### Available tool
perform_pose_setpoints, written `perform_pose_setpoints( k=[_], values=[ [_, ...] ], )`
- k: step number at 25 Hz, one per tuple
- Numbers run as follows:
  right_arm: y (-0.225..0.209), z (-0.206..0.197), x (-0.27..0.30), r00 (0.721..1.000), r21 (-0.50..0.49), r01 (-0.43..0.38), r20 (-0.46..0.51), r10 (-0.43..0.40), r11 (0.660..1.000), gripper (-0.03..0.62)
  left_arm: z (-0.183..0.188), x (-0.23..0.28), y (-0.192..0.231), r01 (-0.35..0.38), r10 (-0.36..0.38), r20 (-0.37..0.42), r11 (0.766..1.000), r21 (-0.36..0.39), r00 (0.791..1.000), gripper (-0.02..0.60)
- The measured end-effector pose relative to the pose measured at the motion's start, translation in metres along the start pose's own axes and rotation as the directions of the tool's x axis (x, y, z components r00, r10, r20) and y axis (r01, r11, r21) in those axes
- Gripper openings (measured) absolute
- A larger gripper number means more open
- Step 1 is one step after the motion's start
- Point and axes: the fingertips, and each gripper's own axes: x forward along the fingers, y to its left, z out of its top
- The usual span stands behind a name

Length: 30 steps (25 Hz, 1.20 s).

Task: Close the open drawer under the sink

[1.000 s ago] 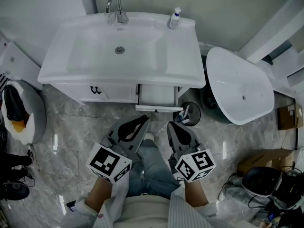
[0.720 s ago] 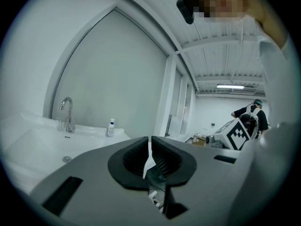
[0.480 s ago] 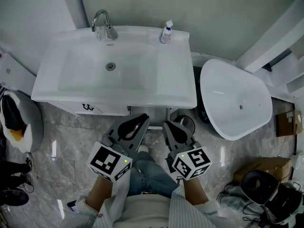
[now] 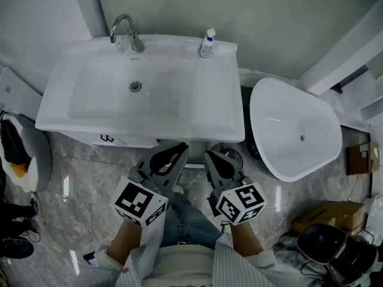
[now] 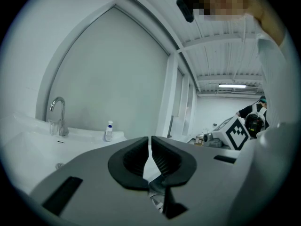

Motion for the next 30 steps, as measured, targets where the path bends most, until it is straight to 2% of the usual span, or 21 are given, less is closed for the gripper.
perform_pose_setpoints(
  k=[8,14,20,30],
  values=[
    [-0.001,-0.012,0.004,0.999,0.034,0.038,-0.009,-0.037,0.999,0.009,-0.006,0.002,0.002,0.023,-0.023,-0.028,1.0,0.003,0.999,0.032],
    [-0.009,-0.028,0.01,0.998,0.066,0.058,-0.032,-0.056,0.996,0.011,-0.03,0.006,0.007,0.024,-0.025,-0.07,1.0,-0.014,0.997,0.032],
    [-0.023,-0.057,0.017,0.994,0.093,0.091,-0.066,-0.085,0.991,0.011,-0.066,0.011,0.017,0.009,-0.012,-0.113,1.0,-0.027,0.994,0.032],
    [-0.053,-0.13,0.023,0.978,0.128,0.173,-0.138,-0.156,0.976,0.011,-0.147,0.016,0.025,-0.027,0.014,-0.187,0.997,-0.071,0.982,0.032]
  ],
)
